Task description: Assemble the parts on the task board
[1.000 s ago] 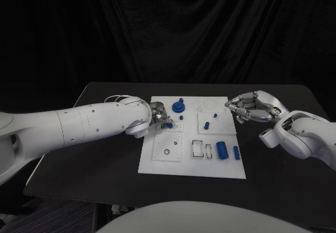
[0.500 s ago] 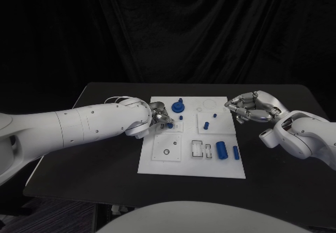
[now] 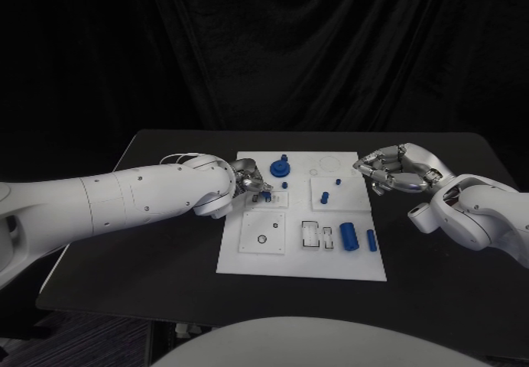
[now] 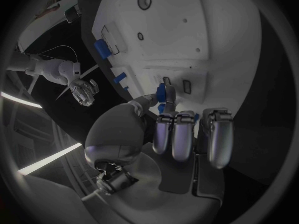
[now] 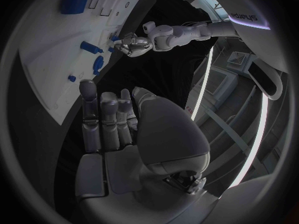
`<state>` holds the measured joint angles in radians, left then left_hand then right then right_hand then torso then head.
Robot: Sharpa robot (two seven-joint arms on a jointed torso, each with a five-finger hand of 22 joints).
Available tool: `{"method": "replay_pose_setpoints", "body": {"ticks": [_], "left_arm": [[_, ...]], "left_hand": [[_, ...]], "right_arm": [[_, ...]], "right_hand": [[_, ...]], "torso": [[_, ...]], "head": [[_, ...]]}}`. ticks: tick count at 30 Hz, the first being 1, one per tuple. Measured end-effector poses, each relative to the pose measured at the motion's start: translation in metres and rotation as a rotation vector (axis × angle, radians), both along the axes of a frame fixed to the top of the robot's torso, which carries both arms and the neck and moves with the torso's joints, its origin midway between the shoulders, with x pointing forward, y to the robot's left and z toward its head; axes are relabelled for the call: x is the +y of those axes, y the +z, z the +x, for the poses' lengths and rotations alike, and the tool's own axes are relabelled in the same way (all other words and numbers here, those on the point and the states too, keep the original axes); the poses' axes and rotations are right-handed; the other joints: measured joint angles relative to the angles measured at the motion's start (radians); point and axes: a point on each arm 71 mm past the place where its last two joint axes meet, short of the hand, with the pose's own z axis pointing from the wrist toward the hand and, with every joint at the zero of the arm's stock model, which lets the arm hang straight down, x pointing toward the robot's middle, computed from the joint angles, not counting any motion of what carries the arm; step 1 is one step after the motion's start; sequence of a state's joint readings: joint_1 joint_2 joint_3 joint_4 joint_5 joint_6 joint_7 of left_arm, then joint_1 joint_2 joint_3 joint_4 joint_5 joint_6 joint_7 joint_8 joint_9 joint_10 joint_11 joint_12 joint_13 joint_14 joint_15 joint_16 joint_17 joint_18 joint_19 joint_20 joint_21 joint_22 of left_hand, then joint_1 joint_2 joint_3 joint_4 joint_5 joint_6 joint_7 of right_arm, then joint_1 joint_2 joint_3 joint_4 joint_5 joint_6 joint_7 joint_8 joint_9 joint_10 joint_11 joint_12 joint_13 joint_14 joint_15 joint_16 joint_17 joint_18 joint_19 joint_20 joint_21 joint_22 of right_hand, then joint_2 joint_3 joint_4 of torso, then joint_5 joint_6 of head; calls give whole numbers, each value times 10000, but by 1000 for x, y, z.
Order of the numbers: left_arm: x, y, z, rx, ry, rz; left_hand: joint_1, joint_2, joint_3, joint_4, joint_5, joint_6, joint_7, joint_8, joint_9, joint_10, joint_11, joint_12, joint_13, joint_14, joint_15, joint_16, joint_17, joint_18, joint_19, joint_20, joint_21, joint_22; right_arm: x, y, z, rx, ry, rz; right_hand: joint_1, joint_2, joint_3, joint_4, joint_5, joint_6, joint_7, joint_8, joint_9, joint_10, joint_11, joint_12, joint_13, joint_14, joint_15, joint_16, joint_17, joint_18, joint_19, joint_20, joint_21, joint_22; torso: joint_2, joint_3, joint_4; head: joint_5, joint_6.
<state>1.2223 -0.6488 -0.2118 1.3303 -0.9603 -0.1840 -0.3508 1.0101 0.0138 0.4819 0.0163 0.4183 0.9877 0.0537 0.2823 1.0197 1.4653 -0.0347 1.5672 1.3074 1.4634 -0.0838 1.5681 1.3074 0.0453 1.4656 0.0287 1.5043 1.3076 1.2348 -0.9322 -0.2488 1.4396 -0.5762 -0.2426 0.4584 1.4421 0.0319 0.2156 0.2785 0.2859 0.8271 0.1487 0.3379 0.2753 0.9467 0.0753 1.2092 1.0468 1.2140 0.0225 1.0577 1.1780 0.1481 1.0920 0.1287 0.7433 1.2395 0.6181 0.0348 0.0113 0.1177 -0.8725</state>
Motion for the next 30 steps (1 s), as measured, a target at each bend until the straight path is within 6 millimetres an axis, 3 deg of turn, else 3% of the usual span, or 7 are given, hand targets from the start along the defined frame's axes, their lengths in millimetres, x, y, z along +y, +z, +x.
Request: {"method": "replay_pose_setpoints", "body": {"ticks": [30], "left_arm": [[4, -9, -6, -629, 86, 37]], "left_hand": [[-54, -54, 129, -68, -156, -8, -8, -2, 58, 0, 0, 0, 0, 0, 0, 0, 0, 0, 0, 0, -37, -2]], "right_arm": [[1, -1, 0, 51, 26, -2]], "right_hand": [[0, 0, 0, 0, 0, 0, 0, 49, 0, -36, 35, 0, -29, 0, 0, 0, -22, 0, -37, 37, -55, -15]], "torso": [[-3, 1, -16]], "head": [[-38, 0]]}}
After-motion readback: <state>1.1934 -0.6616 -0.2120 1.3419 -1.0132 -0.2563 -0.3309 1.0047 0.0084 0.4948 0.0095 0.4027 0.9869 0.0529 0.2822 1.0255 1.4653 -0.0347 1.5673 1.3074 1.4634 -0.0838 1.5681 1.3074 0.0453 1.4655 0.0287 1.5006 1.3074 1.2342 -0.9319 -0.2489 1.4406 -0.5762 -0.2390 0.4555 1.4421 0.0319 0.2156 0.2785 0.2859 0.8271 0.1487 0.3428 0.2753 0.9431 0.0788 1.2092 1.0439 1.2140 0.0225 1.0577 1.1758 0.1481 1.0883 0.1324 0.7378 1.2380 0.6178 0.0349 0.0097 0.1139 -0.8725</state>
